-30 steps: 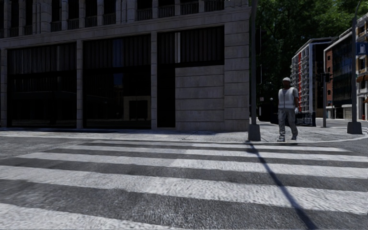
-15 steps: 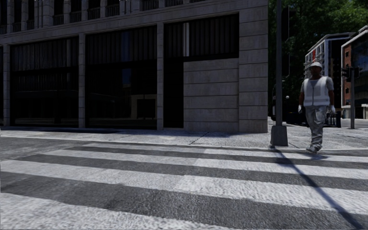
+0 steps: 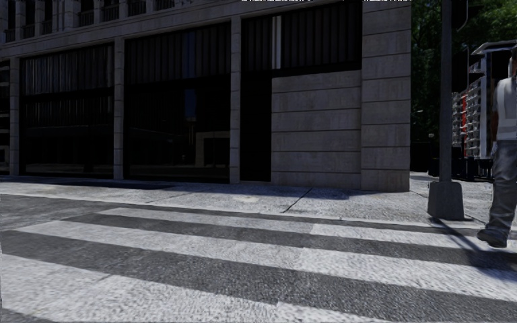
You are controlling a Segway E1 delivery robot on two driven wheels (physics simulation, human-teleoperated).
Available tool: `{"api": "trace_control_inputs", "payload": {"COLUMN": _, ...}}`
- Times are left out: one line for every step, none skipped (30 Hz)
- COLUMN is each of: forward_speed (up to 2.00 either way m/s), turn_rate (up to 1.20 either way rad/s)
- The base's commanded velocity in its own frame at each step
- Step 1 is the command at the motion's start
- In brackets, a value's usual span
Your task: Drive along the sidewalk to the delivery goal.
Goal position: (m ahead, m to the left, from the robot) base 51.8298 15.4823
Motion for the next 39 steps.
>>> {"api": "trace_control_inputs", "payload": {"forward_speed": 2.0, "turn_rate": 0.47}}
{"api": "trace_control_inputs", "payload": {"forward_speed": 2.0, "turn_rate": 0.48}}
{"api": "trace_control_inputs", "payload": {"forward_speed": 2.0, "turn_rate": 0.48}}
{"api": "trace_control_inputs", "payload": {"forward_speed": 2.0, "turn_rate": 0.49}}
{"api": "trace_control_inputs", "payload": {"forward_speed": 2.0, "turn_rate": 0.52}}
{"api": "trace_control_inputs", "payload": {"forward_speed": 2.0, "turn_rate": 0.52}}
{"api": "trace_control_inputs", "payload": {"forward_speed": 2.0, "turn_rate": 0.54}}
{"api": "trace_control_inputs", "payload": {"forward_speed": 2.0, "turn_rate": 0.54}}
{"api": "trace_control_inputs", "payload": {"forward_speed": 2.0, "turn_rate": 0.54}}
{"api": "trace_control_inputs", "payload": {"forward_speed": 2.0, "turn_rate": 0.54}}
{"api": "trace_control_inputs", "payload": {"forward_speed": 2.0, "turn_rate": 0.54}}
{"api": "trace_control_inputs", "payload": {"forward_speed": 2.0, "turn_rate": 0.54}}
{"api": "trace_control_inputs", "payload": {"forward_speed": 2.0, "turn_rate": 0.54}}
{"api": "trace_control_inputs", "payload": {"forward_speed": 2.0, "turn_rate": 0.54}}
{"api": "trace_control_inputs", "payload": {"forward_speed": 2.0, "turn_rate": 0.54}}
{"api": "trace_control_inputs", "payload": {"forward_speed": 2.0, "turn_rate": 0.54}}
{"api": "trace_control_inputs", "payload": {"forward_speed": 2.0, "turn_rate": 0.54}}
{"api": "trace_control_inputs", "payload": {"forward_speed": 2.0, "turn_rate": 0.54}}
{"api": "trace_control_inputs", "payload": {"forward_speed": 2.0, "turn_rate": 0.54}}
{"api": "trace_control_inputs", "payload": {"forward_speed": 2.0, "turn_rate": 0.54}}
{"api": "trace_control_inputs", "payload": {"forward_speed": 2.0, "turn_rate": 0.54}}
{"api": "trace_control_inputs", "payload": {"forward_speed": 2.0, "turn_rate": 0.54}}
{"api": "trace_control_inputs", "payload": {"forward_speed": 2.0, "turn_rate": 0.54}}
{"api": "trace_control_inputs", "payload": {"forward_speed": 2.0, "turn_rate": 0.54}}
{"api": "trace_control_inputs", "payload": {"forward_speed": 2.0, "turn_rate": 0.54}}
{"api": "trace_control_inputs", "payload": {"forward_speed": 2.0, "turn_rate": 0.54}}
{"api": "trace_control_inputs", "payload": {"forward_speed": 2.0, "turn_rate": 0.54}}
{"api": "trace_control_inputs", "payload": {"forward_speed": 2.0, "turn_rate": 0.54}}
{"api": "trace_control_inputs", "payload": {"forward_speed": 2.0, "turn_rate": 0.54}}
{"api": "trace_control_inputs", "payload": {"forward_speed": 2.0, "turn_rate": 0.54}}
{"api": "trace_control_inputs", "payload": {"forward_speed": 2.0, "turn_rate": 0.54}}
{"api": "trace_control_inputs", "payload": {"forward_speed": 2.0, "turn_rate": 0.54}}
{"api": "trace_control_inputs", "payload": {"forward_speed": 2.0, "turn_rate": 0.54}}
{"api": "trace_control_inputs", "payload": {"forward_speed": 2.0, "turn_rate": 0.54}}
{"api": "trace_control_inputs", "payload": {"forward_speed": 2.0, "turn_rate": 0.54}}
{"api": "trace_control_inputs", "payload": {"forward_speed": 2.0, "turn_rate": 0.54}}
{"api": "trace_control_inputs", "payload": {"forward_speed": 2.0, "turn_rate": 0.54}}
{"api": "trace_control_inputs", "payload": {"forward_speed": 2.0, "turn_rate": 0.54}}
{"api": "trace_control_inputs", "payload": {"forward_speed": 2.0, "turn_rate": 0.54}}
